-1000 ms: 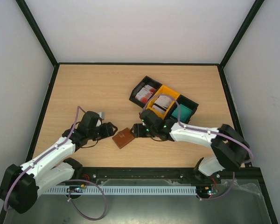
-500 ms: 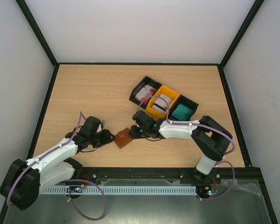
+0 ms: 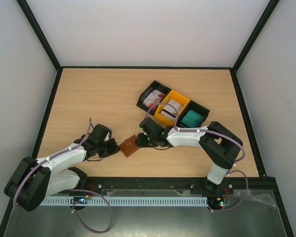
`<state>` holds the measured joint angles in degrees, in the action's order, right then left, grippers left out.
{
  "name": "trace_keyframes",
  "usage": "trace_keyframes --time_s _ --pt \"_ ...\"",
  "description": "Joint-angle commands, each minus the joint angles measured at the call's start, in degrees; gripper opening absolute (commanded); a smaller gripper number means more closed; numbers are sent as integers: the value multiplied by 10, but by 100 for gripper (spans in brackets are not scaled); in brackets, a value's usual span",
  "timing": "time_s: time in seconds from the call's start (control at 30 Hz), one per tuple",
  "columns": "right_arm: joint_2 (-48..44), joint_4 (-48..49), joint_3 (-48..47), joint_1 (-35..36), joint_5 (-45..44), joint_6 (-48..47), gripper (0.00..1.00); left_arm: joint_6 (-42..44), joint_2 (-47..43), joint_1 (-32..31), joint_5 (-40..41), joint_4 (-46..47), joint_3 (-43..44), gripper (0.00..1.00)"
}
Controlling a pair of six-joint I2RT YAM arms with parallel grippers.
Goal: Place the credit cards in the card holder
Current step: Adjust the card holder at the center of the board.
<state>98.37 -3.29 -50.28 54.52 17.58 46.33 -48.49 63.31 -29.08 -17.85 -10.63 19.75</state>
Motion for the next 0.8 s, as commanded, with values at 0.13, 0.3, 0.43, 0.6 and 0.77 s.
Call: trace_keyframes --time_s 0.13,0.3,0.43,0.6,0.77 --pt "7 12 0 -14 12 12 43 24 35 -1 71 -33 2 12" --pt "12 41 18 -27 59 47 48 25 60 -1 88 -46 2 12" --pt "18 95 38 -28 128 77 50 20 73 -1 84 -38 1 12" --pt "36 130 31 -28 176 79 50 17 88 -1 80 -29 1 12" --pt "33 95 24 -28 123 73 49 8 43 -1 127 -84 24 9"
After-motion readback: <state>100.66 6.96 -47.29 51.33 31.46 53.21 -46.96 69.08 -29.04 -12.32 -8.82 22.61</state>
